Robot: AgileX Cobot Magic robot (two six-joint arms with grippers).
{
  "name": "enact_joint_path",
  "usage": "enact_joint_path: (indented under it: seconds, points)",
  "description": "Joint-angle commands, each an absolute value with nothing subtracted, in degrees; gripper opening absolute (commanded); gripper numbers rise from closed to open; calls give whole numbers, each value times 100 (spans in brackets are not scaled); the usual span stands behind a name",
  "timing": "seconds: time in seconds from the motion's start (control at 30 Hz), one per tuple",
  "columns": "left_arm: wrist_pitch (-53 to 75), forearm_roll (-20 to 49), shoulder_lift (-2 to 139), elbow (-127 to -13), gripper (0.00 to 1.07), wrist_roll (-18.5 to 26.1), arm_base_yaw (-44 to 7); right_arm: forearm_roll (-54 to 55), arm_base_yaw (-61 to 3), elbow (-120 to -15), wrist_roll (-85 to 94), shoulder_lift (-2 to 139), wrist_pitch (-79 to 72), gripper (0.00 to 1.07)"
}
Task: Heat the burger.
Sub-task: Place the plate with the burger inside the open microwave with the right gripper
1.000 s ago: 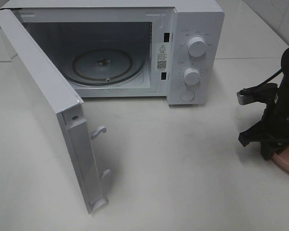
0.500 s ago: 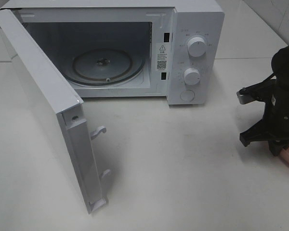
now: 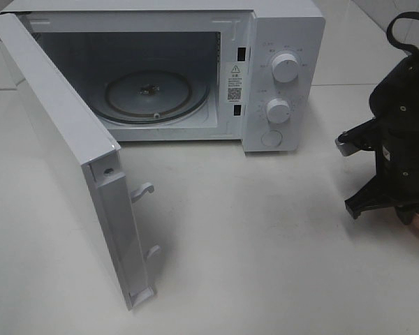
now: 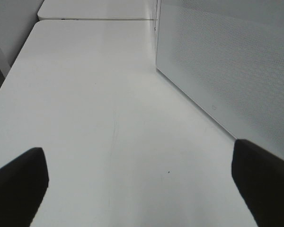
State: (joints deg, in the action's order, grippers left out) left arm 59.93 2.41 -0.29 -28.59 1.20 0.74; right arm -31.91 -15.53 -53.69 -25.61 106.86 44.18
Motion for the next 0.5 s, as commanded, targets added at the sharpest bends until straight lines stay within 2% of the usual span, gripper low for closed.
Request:
enact_joint_path:
  seconds: [0.03, 0.5]
  points:
    - [5959, 235, -149, -2848, 105, 115, 52, -3552, -1667, -5334, -2693, 10663, 4738, 0]
    - [5959, 235, -149, -2848, 105, 115, 52, -3867, -2200, -4950, -2934, 9969, 5134, 0]
